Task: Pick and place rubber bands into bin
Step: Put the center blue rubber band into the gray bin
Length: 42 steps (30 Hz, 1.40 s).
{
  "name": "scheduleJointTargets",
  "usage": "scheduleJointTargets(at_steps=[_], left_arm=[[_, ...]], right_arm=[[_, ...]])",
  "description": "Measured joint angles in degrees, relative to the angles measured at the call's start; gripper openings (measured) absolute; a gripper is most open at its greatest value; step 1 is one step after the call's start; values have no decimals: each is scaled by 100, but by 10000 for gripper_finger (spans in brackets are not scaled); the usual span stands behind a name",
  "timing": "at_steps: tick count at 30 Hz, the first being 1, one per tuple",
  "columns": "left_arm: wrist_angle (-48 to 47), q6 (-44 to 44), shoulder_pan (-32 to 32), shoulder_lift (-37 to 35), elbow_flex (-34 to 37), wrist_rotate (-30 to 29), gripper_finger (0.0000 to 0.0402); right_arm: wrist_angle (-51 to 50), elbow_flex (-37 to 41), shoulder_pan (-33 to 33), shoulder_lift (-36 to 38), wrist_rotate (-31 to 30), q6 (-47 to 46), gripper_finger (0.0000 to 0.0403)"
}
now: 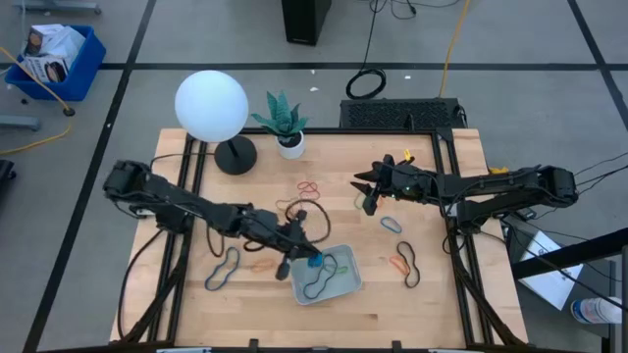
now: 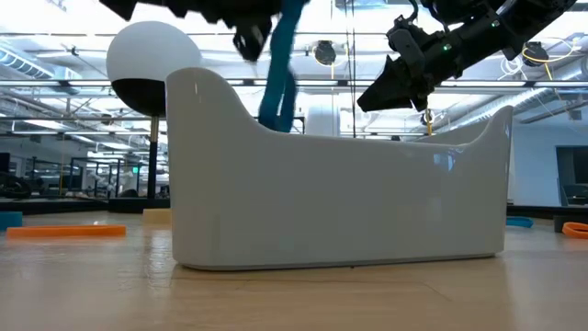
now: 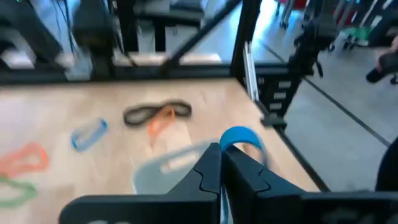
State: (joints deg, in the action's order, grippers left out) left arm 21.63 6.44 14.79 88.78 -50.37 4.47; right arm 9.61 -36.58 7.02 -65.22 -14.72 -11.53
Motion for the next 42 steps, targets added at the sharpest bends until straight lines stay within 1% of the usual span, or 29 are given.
scheduleJointTargets(at_steps=[2, 7, 10, 15, 18, 23, 29, 35, 42], left_arm=[[8, 182, 27, 210, 0, 0, 6], [-5, 617, 92, 564, 0, 9, 14], [-47, 762, 107, 655, 0, 115, 6], [-224, 873, 107, 662, 0, 197, 13], [-413, 881, 107, 662, 0, 205, 7], [-792, 913, 107, 662, -4, 135, 12], [-881, 888, 107, 662, -4, 120, 6], [-1063, 897, 107, 662, -4, 105, 21], [-1108, 1037, 94, 662, -4, 101, 9]], right_arm=[[0, 0, 1, -1, 0, 2, 114], [-4, 0, 1, -1, 2, 0, 114], [-7, 0, 1, -1, 2, 0, 114], [-39, 0, 1, -1, 2, 0, 114], [-115, 0, 1, -1, 3, 0, 114], [-171, 1, 0, -1, 4, 7, 114], [-170, 2, -1, -1, 0, 17, 114], [-171, 2, 1, -1, -2, 17, 114], [-173, 2, 0, -1, -4, 20, 114]])
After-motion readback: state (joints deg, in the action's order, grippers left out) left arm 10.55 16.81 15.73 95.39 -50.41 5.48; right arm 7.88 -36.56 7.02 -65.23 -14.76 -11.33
